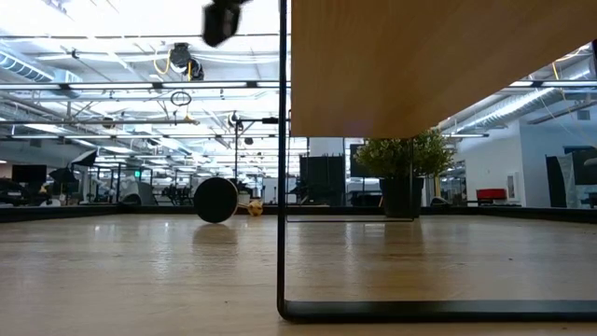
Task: Pick & Place candle stick holders
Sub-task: Put the red patterned scented candle on the shelf
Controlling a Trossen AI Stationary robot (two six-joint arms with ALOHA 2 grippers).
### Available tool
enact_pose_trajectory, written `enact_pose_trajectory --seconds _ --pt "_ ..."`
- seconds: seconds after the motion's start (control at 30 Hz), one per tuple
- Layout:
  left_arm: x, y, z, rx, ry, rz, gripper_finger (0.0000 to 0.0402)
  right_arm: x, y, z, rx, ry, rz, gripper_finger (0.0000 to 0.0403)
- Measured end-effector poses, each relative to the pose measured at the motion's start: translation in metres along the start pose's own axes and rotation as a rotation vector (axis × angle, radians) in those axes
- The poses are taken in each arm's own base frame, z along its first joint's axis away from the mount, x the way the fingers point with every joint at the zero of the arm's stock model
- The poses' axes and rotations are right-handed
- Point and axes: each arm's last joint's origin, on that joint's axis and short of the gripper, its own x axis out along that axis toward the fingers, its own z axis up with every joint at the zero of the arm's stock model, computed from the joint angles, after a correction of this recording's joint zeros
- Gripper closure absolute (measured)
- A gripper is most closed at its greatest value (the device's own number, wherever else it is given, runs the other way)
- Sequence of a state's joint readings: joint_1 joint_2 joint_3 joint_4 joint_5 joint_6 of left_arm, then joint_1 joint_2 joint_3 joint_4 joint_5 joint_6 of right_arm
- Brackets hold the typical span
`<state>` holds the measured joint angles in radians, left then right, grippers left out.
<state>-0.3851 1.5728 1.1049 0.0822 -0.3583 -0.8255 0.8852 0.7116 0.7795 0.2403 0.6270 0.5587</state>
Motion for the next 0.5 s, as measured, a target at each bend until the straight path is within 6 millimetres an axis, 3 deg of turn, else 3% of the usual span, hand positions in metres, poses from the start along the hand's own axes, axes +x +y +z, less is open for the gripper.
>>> enact_pose_trajectory --seconds 0.13,0.27,0.5 --pt "-0.015 -0.002 -0.006 -0.13 0.169 -0.023 0.0315 0.0 0.0 -0.001 -0.026 0.005 -0.003 0.0148" --pt "-0.032 -0.003 -0.028 -0.287 0.471 0.022 0.0353 0.0 0.0 -0.001 -0.033 0.005 -0.003 0.0148" --pt "-0.064 -0.001 -0.069 -0.53 1.016 0.258 0.038 0.0 -0.001 -0.001 -0.037 0.009 -0.006 0.0148"
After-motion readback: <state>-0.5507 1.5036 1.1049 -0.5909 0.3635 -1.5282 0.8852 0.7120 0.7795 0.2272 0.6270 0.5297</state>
